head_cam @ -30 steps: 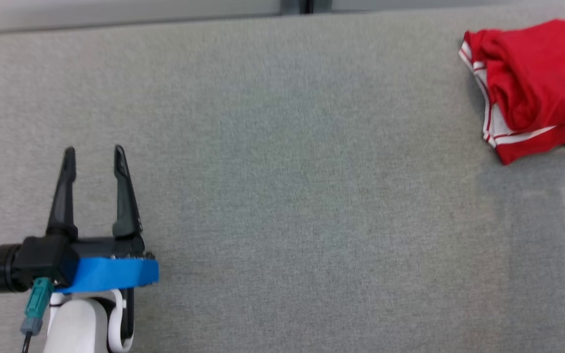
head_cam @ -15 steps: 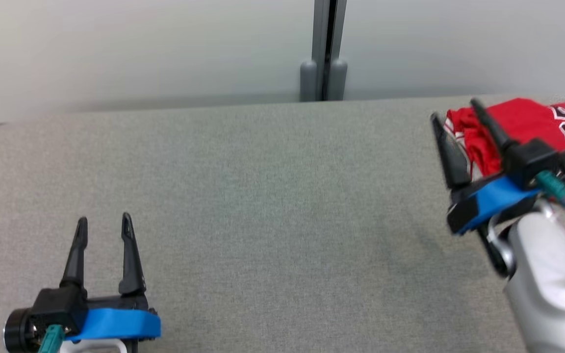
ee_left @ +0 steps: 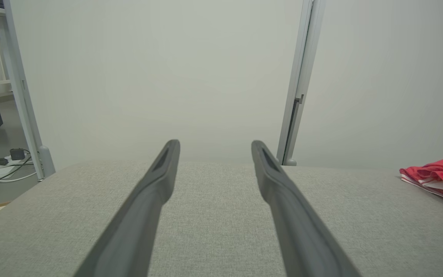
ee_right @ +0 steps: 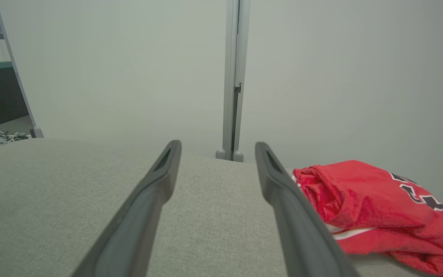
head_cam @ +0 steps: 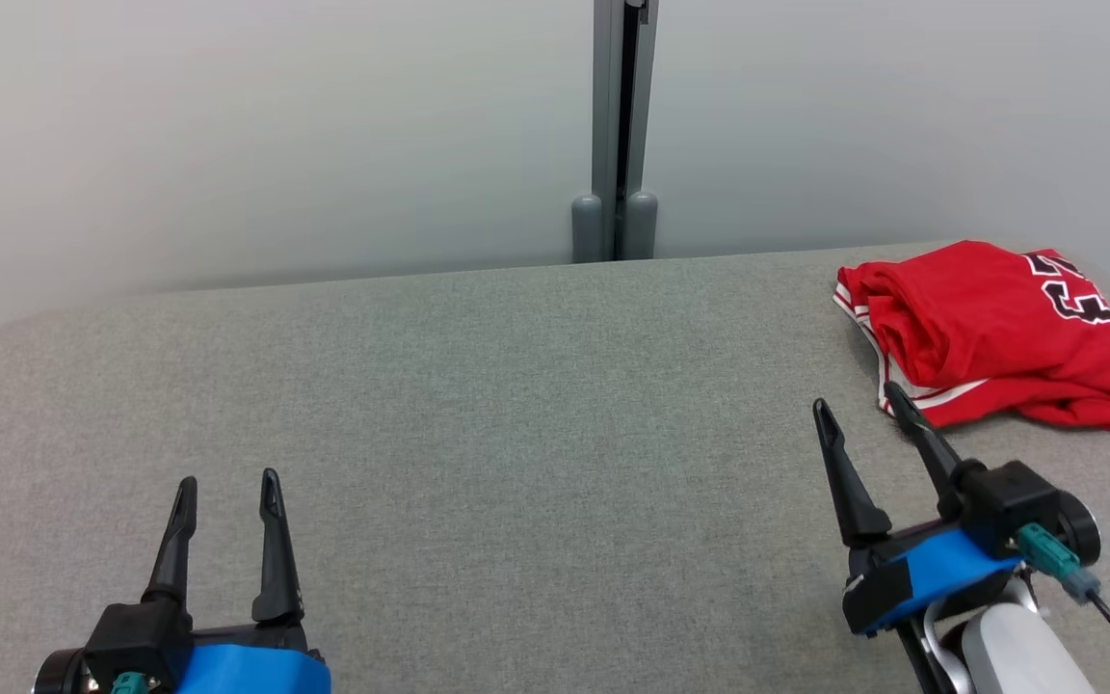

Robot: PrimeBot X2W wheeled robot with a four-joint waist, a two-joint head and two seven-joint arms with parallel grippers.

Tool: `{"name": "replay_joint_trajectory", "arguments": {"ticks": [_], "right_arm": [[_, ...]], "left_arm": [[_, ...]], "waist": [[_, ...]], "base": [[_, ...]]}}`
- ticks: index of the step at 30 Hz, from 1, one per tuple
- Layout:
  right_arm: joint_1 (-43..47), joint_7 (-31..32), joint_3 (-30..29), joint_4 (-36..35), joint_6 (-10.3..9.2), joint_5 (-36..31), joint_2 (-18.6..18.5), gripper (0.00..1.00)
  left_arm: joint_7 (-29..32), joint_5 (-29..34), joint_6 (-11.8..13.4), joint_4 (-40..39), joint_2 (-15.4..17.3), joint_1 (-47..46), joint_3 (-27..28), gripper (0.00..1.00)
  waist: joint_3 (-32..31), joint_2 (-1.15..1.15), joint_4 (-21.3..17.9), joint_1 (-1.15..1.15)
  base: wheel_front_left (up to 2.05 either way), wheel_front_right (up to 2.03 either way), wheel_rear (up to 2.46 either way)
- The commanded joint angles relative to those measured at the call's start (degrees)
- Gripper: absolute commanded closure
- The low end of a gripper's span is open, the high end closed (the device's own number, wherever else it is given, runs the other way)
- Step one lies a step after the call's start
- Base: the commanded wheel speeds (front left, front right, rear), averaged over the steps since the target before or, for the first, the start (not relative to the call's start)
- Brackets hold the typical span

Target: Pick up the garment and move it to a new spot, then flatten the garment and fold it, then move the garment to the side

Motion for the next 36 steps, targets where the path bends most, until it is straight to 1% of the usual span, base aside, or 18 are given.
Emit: {"name": "replay_joint_trajectory", "arguments": {"ticks": [1,9,18,22,29,30,34,36], "right_arm": [[2.0,0.1,-0.4,-1.3,-0.01,-0.4,0.6,0.0],[10.7,2.7,-5.5,-9.5,-0.01,-1.5,2.8,0.0],[16.3,6.5,-10.0,-17.5,-0.01,-2.8,4.2,0.0],[17.3,7.8,-11.0,-19.4,-0.01,-2.8,4.3,0.0],[17.1,8.9,-11.5,-19.9,-0.01,-2.8,4.4,0.0],[16.8,8.9,-11.3,-19.8,0.0,-2.6,4.2,1.0],[17.0,9.0,-11.3,-17.8,0.0,-2.2,4.4,1.0],[16.6,9.5,-11.5,-17.1,0.0,-0.3,4.4,1.0]], "left_arm": [[-0.2,-0.3,0.3,0.2,0.1,0.5,0.0,0.0],[-0.2,-0.5,0.3,0.8,0.0,1.0,-0.2,0.0],[-0.2,-1.2,0.1,1.9,-0.1,0.7,-0.3,0.0],[-0.2,-1.4,0.0,2.3,-0.1,0.2,-0.4,0.0],[-0.3,-1.8,0.1,3.1,0.1,-0.2,0.0,0.0],[0.0,-1.7,0.0,3.1,-0.1,0.5,-0.1,1.0],[0.4,-2.1,0.0,5.0,-0.5,1.3,-0.1,1.0],[1.1,-3.9,-0.2,5.5,-0.5,1.0,0.3,1.0]], "waist": [[-0.2,0.0,-0.1,0.01],[-0.9,0.0,0.1,0.01],[-1.1,0.0,1.0,0.01],[-1.2,0.0,1.2,0.01],[-1.3,0.0,1.2,0.01],[-1.3,0.0,1.2,0.01],[-1.3,0.0,1.2,0.01],[-1.3,0.0,1.2,0.01]], "base": [[0.0,0.0,0.0],[0.0,0.0,0.0],[0.0,0.0,0.0],[0.0,0.0,0.0],[0.0,0.0,0.0],[0.0,0.0,0.0],[0.0,0.0,0.0],[0.0,0.0,0.0]]}}
